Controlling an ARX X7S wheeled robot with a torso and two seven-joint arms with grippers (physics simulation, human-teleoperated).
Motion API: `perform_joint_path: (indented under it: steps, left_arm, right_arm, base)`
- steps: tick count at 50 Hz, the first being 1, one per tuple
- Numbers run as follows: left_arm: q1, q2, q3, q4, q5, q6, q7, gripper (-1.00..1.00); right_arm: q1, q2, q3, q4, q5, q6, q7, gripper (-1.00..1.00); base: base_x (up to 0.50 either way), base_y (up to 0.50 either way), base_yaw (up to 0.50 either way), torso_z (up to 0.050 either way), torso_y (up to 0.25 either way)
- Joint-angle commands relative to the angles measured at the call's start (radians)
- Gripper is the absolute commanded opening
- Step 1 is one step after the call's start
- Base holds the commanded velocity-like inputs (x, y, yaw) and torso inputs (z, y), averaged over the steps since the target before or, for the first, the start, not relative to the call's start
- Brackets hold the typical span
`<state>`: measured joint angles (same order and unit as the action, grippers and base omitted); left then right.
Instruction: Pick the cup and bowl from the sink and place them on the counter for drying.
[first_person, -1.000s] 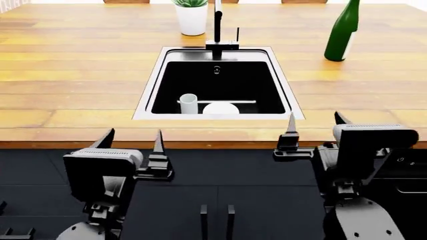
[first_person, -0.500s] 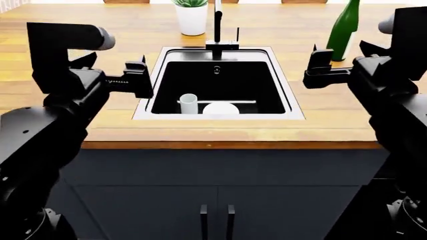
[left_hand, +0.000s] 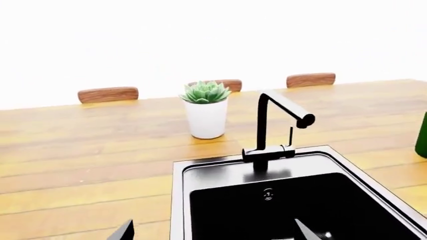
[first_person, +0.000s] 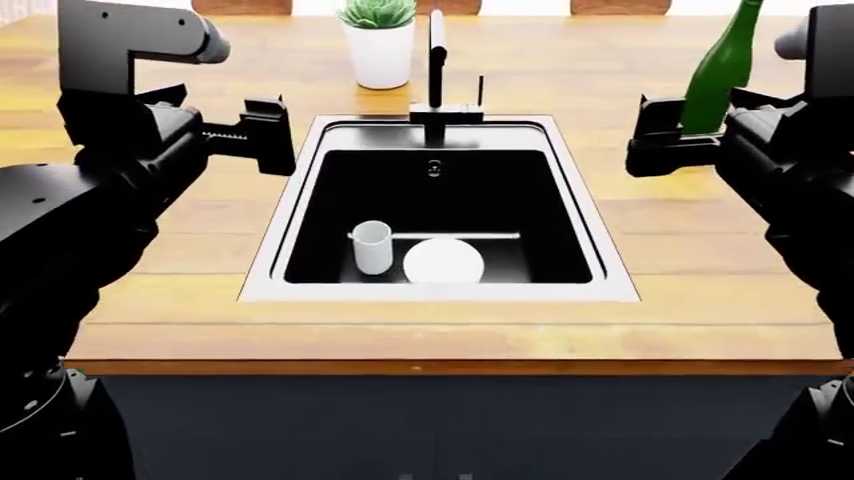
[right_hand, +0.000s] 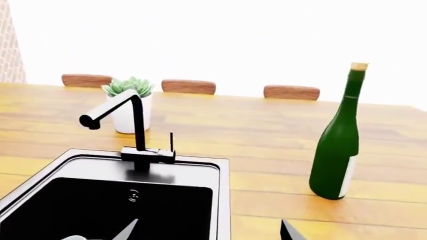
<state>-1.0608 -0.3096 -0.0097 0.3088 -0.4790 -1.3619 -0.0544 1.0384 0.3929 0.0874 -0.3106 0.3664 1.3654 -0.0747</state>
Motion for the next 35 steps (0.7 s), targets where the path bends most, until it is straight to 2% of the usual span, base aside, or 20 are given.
perform_joint_path:
  steps: [1, 7, 29, 35]
  left_arm:
    - [-0.006, -0.004, 0.0, -0.013, 0.001, -0.011, -0.005, 1.0]
    - [-0.007, -0.009, -0.017, 0.009, -0.013, -0.043, -0.008, 1.0]
    - [-0.013, 0.014, 0.014, -0.025, -0.006, -0.016, -0.032, 1.0]
    - [-0.008, -0.016, -0.025, 0.025, -0.037, -0.068, -0.022, 1.0]
  right_arm:
    - [0.003, 0.002, 0.017, -0.006, 0.009, 0.028, -0.008, 1.0]
    - [0.009, 0.004, 0.011, 0.001, 0.014, 0.025, -0.012, 1.0]
    - [-0.004, 0.006, 0.025, 0.005, 0.026, 0.016, -0.01, 1.0]
    - [-0.001, 0.004, 0.021, 0.0, 0.029, 0.018, -0.008, 1.0]
  base:
    - [0.38, 0.0, 0.0, 0.0, 0.0]
    - [0.38, 0.0, 0.0, 0.0, 0.0]
    - [0.39, 0.0, 0.0, 0.0, 0.001]
    - [0.39, 0.0, 0.0, 0.0, 0.002]
